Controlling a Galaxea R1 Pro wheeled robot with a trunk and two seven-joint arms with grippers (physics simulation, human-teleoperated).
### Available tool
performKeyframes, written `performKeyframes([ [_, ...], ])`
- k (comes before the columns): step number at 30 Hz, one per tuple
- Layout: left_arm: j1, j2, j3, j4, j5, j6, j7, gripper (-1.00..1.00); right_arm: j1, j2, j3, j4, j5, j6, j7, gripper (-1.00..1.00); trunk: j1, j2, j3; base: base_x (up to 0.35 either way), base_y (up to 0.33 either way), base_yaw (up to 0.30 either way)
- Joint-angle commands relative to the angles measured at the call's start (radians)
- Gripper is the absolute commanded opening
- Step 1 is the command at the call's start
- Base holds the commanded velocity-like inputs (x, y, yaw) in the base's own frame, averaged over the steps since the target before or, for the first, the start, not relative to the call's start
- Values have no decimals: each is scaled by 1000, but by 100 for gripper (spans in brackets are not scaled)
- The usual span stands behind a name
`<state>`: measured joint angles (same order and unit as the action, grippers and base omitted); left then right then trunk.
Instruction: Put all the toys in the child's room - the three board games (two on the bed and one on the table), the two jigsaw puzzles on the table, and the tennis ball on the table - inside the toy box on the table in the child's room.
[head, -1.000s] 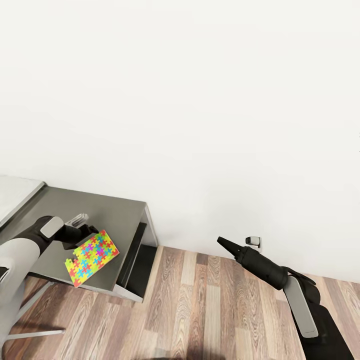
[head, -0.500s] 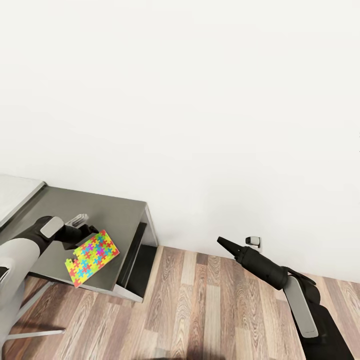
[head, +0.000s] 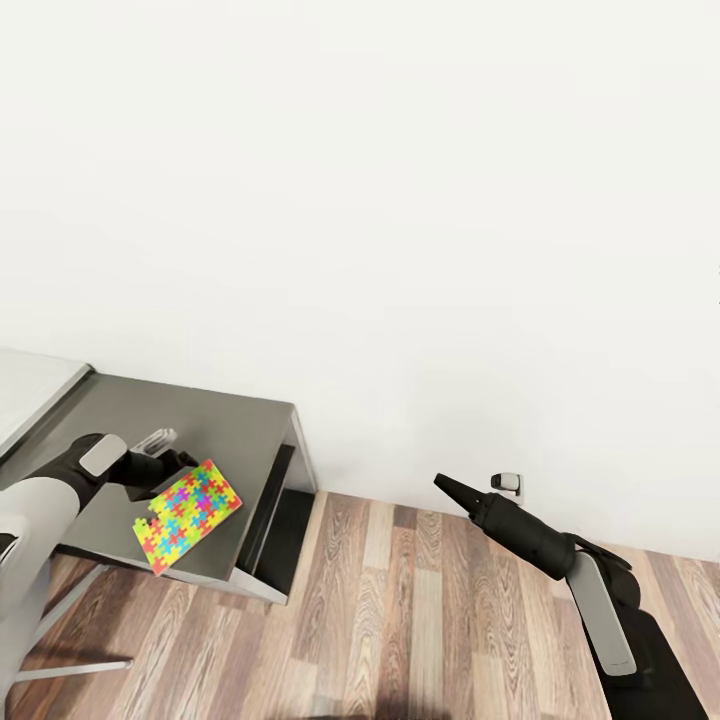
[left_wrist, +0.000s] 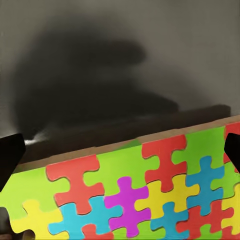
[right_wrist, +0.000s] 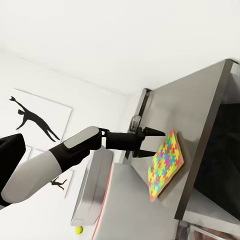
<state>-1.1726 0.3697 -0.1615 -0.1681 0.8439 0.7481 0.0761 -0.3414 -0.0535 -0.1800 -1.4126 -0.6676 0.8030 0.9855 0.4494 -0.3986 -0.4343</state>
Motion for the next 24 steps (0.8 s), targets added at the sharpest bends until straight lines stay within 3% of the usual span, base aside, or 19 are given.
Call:
performKeyframes([
  [1, 1, 1, -23, -1, -16, 5, 10, 100, -1, 0, -1, 0, -2, 5, 1, 100, 1, -1, -2, -39, 46, -27],
  [24, 1, 1, -24, -1, -16, 3, 9, 100, -1, 0, 0, 0, -1, 5, 1, 100, 1, -1, -1, -43, 41, -3],
])
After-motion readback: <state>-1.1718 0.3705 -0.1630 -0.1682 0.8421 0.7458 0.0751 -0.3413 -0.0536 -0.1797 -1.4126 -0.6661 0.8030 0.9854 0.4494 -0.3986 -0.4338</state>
